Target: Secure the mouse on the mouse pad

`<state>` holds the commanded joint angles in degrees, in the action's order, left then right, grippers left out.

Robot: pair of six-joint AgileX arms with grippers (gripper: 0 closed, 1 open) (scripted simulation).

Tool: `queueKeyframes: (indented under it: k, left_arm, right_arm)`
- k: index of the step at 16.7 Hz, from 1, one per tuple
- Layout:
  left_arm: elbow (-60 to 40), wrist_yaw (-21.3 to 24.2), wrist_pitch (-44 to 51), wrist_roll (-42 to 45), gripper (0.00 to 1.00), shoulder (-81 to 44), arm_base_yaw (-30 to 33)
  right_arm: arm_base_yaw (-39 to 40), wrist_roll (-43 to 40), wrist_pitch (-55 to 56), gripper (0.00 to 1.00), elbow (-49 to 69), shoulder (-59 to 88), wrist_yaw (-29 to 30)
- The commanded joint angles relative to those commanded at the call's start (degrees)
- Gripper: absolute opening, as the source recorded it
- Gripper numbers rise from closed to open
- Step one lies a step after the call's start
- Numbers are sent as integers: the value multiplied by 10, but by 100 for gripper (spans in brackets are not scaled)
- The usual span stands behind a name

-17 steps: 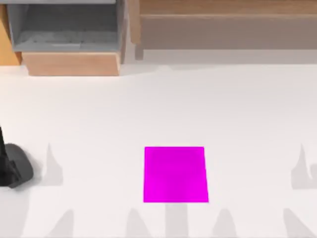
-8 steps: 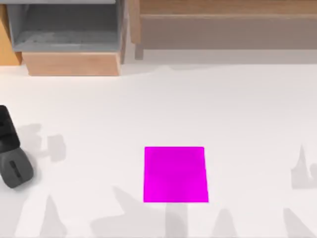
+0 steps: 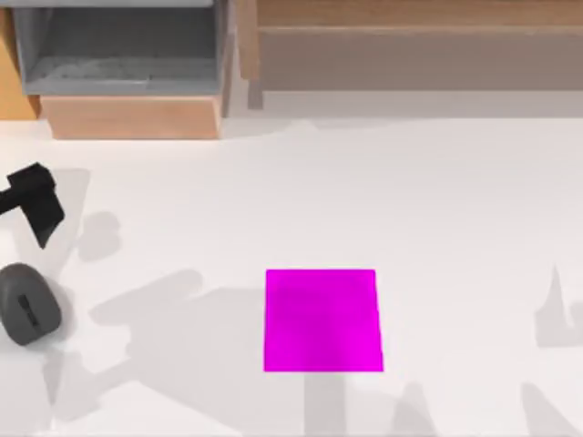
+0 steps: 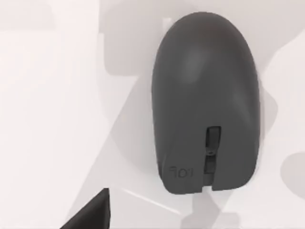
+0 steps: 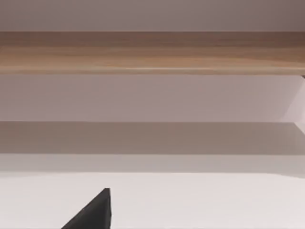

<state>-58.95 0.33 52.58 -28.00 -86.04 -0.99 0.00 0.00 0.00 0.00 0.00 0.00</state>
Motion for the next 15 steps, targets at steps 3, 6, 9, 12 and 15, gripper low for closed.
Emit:
queueKeyframes:
  k: [3,6,9,12,15]
  left_arm:
    - [-68,0,53,-30,100,-85,-1]
    - [-102,0,77,-44,100,-127,0]
    - [-104,0,79,-45,100,-130,0]
    - [-102,0,76,-45,100,-129,1]
    - [-78,0,35,-45,100,-148,0]
  right_arm:
    - [0,0,0,100,0,0,0]
    - [0,0,0,100,0,0,0]
    - [0,0,0,100,0,0,0]
    - [0,0,0,100,0,0,0]
    - [0,0,0,100,0,0,0]
